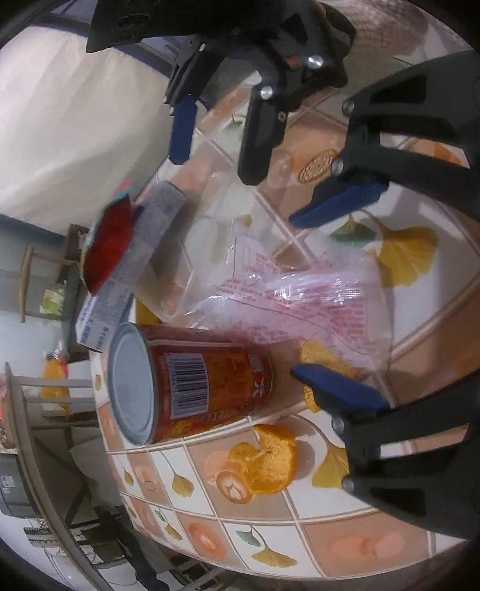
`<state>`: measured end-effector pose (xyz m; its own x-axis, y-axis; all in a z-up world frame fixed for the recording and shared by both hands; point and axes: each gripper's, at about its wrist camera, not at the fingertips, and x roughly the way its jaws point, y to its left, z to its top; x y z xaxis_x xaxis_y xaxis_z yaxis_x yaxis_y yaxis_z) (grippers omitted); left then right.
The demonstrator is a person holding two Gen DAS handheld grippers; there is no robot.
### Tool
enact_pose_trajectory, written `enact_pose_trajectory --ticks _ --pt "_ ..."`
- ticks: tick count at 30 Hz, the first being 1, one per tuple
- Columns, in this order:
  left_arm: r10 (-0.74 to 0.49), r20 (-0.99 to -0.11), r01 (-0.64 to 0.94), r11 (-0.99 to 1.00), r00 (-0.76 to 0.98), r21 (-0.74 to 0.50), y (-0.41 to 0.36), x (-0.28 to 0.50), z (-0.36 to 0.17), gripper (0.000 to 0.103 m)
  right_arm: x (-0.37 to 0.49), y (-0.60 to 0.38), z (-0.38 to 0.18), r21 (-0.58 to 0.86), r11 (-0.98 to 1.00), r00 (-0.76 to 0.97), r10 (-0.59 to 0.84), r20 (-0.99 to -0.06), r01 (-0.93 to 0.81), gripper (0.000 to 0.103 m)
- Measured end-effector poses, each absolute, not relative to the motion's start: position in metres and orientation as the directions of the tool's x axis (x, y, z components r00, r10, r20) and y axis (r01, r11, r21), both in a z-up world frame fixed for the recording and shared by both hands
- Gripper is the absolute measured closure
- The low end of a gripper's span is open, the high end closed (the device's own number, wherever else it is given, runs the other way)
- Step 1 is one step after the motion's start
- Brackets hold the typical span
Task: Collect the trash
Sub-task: 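Grasp the clear red-printed plastic bag with the left tool while the right tool grasps the clear plastic box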
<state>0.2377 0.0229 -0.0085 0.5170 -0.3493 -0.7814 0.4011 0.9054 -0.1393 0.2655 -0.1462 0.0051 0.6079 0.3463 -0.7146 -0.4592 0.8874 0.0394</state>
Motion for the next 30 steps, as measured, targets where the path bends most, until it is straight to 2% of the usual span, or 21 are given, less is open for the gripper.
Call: enact_pose_trajectory --ticks 2,4,6,8,10,13,24,27,30 --pt "-0.350 -0.784 0.391 0.908 0.512 -0.150 0.022 0.238 -0.010 0.043 0.271 -0.148 -0.003 0.053 0.888 0.583 0.345 -0.735 -0.458 0.039" --pt "-0.337 -0.785 0.389 0.912 0.520 -0.133 0.019 0.235 -0.009 0.047 0.274 -0.149 -0.010 0.056 0.889 0.568 0.337 -0.751 -0.454 0.056" --pt "-0.321 -0.784 0.393 0.913 0.531 -0.108 0.015 0.234 -0.007 0.056 0.274 -0.151 -0.012 0.065 0.889 0.562 0.341 -0.753 -0.453 0.066" --pt "-0.310 -0.786 0.394 0.914 0.535 -0.092 0.013 0.231 -0.006 0.060 0.272 -0.153 -0.012 0.084 0.887 0.555 0.356 -0.752 -0.454 0.082" --pt "-0.300 -0.788 0.395 0.915 0.537 -0.079 0.012 0.227 -0.004 0.066 0.268 -0.154 -0.012 0.088 0.887 0.559 0.360 -0.747 -0.453 0.089" --pt "-0.292 -0.786 0.396 0.916 0.545 -0.065 0.011 0.221 -0.001 0.074 0.259 -0.153 -0.008 0.079 0.889 0.572 0.356 -0.739 -0.450 0.091" --pt "-0.358 -0.757 0.431 0.895 0.547 -0.113 0.022 0.166 0.018 0.075 0.212 -0.164 0.013 0.058 0.894 0.601 0.345 -0.721 -0.444 0.097" --pt "-0.361 -0.779 0.424 0.895 0.513 -0.136 0.026 0.152 0.012 0.073 0.197 -0.167 0.013 0.055 0.892 0.592 0.343 -0.729 -0.449 0.097" --pt "-0.352 -0.798 0.408 0.901 0.489 -0.148 0.031 0.147 0.004 0.064 0.188 -0.164 0.006 0.042 0.888 0.580 0.334 -0.743 -0.458 0.097"
